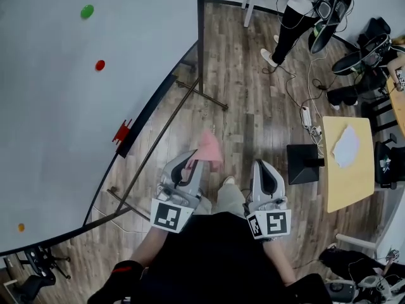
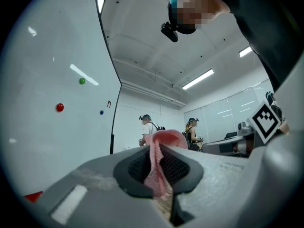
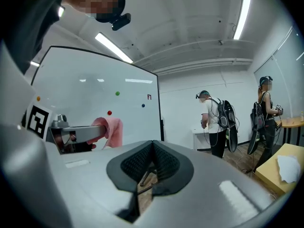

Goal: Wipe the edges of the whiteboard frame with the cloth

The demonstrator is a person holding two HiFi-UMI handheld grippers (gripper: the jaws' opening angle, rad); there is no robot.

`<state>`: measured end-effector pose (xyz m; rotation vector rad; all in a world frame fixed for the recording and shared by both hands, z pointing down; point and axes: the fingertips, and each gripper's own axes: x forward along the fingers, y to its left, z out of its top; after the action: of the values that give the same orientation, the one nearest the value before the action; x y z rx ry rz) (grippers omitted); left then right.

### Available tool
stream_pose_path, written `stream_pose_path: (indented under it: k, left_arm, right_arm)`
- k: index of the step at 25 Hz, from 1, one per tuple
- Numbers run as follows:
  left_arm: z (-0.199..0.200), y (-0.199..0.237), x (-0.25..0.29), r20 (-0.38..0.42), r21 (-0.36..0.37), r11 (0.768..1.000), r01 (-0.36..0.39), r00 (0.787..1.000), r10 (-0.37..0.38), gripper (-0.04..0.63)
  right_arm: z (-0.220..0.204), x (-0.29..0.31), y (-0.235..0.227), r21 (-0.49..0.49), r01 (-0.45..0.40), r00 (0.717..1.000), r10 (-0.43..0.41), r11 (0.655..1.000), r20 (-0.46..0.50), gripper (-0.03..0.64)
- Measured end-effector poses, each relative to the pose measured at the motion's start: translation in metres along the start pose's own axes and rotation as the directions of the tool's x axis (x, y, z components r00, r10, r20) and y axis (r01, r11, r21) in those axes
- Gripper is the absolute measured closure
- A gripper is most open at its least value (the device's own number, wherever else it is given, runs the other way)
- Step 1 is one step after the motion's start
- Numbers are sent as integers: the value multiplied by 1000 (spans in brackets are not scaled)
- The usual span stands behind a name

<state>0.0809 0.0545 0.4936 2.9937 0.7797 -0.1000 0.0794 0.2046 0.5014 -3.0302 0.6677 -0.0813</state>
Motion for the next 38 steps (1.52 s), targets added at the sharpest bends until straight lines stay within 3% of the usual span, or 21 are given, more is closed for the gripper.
stream_pose_path:
  k: [8, 18, 28, 38]
  left_arm:
    - [-5, 18, 55, -3, 20, 999, -27, 1000, 27, 572]
    - [-8, 25, 174, -5, 31, 991, -130, 991, 130, 572]
    - [-7, 16, 268, 20, 51, 955, -293, 956, 292, 572]
    - [-13, 39, 300, 25, 68, 918, -391, 920, 391, 572]
  right_arm:
    - [-3, 50, -39, 5, -15, 1000, 15, 1000, 10, 615]
    - [-3, 139, -122, 22, -130, 991, 131, 991, -37, 615]
    - [6, 200, -203, 28, -306, 951, 307, 951, -45, 615]
    - [4, 244, -211, 26, -424, 904, 425, 905, -50, 615]
